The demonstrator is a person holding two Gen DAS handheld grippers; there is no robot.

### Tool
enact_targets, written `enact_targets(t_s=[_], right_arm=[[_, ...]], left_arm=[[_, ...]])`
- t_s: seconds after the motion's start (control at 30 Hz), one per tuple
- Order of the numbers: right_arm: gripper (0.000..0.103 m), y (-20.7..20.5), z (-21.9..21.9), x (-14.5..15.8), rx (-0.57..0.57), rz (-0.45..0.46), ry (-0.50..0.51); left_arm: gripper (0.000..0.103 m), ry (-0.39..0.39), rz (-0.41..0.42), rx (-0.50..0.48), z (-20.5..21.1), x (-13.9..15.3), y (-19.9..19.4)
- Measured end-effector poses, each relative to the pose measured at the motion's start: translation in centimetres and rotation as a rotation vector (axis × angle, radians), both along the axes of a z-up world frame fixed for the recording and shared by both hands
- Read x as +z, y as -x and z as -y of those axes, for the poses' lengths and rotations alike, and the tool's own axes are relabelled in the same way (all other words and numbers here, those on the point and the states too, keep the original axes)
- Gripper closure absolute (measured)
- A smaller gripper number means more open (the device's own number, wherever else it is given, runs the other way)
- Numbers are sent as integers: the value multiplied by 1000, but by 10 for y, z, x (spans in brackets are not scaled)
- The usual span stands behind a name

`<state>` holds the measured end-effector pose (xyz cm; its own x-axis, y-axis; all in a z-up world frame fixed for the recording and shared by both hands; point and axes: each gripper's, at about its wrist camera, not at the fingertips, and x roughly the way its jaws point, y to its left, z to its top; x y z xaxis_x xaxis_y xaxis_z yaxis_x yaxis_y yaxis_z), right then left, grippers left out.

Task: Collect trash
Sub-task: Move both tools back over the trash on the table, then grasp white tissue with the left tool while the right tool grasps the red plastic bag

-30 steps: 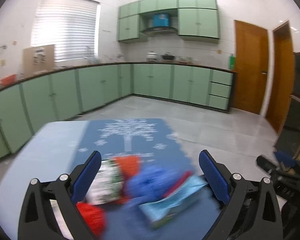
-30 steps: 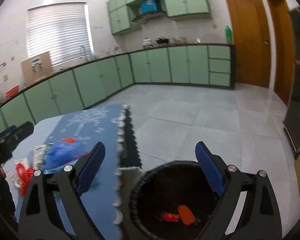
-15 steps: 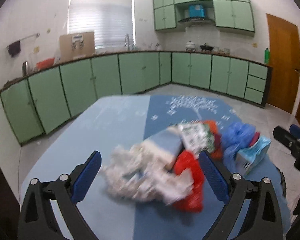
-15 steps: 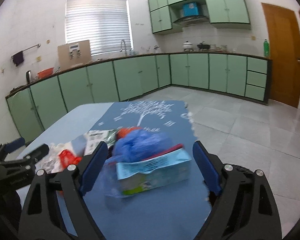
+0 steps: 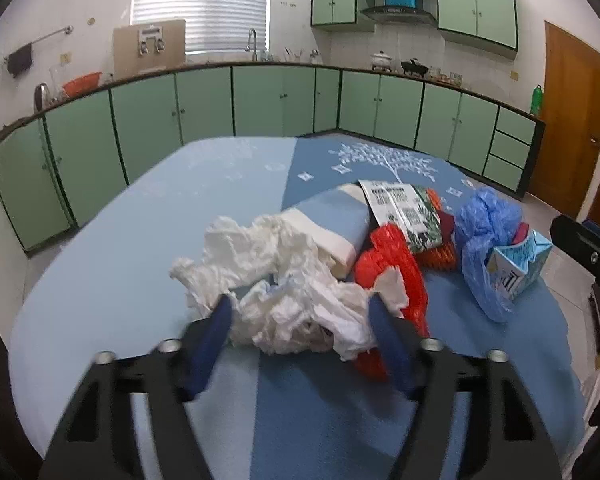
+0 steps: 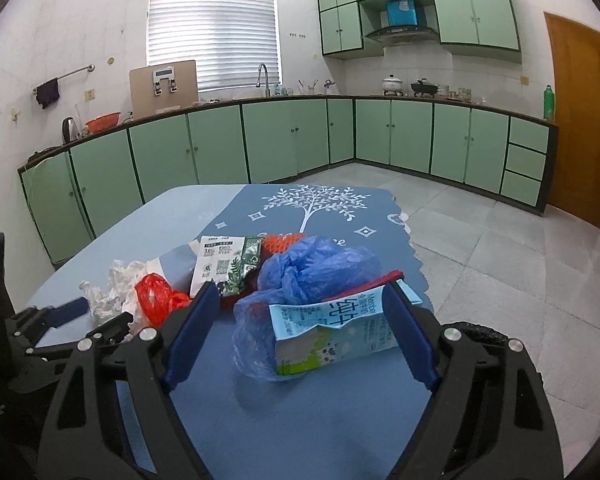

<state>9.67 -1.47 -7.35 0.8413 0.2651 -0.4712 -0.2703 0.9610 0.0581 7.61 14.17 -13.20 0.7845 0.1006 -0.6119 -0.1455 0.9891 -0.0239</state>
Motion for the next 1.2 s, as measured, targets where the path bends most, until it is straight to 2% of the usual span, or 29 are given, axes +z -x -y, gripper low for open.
enact_targets(t_s=[0.07,0.13,0.23,0.33,0.53,0.6,0.67,0.7,0.73,0.83,0.97,1.0,1.03,1.2], right_arm=[[22,0,-2,0,4,-1,1],[22,1,-2,-1,8,0,1],[22,3,-5,1,17,10,3],[22,5,-9,2,33,21,-1],[24,10,-24,7,92,32,-31],[24,12,-32,7,116,33,-33],[25,14,-40,6,140,32,-23],[25,15,-43,5,148,31,-20],[25,15,-45,5,153,29,-18],[25,16,-49,5,156,29,-7],[25,17,-52,4,147,26,2],[25,16,-52,3,146,24,4],[25,16,-53,3,146,22,5],[27,18,-63,1,166,17,6]], left_arm=[[60,2,1,-1,0,-1,3],[81,9,12,-11,-1,0,6],[94,27,26,0,-7,4,9],[100,30,35,18,-13,8,14],[103,9,51,48,-23,17,26],[99,2,35,50,-25,15,27],[76,19,19,45,-28,12,26],[58,24,16,55,-29,10,25],[53,23,20,58,-30,9,25],[49,17,-4,49,-31,3,16],[49,69,-35,37,-38,-9,4],[58,86,-36,31,-39,-11,3],[76,100,-34,26,-40,-12,3],[92,105,-8,26,-43,-10,8]])
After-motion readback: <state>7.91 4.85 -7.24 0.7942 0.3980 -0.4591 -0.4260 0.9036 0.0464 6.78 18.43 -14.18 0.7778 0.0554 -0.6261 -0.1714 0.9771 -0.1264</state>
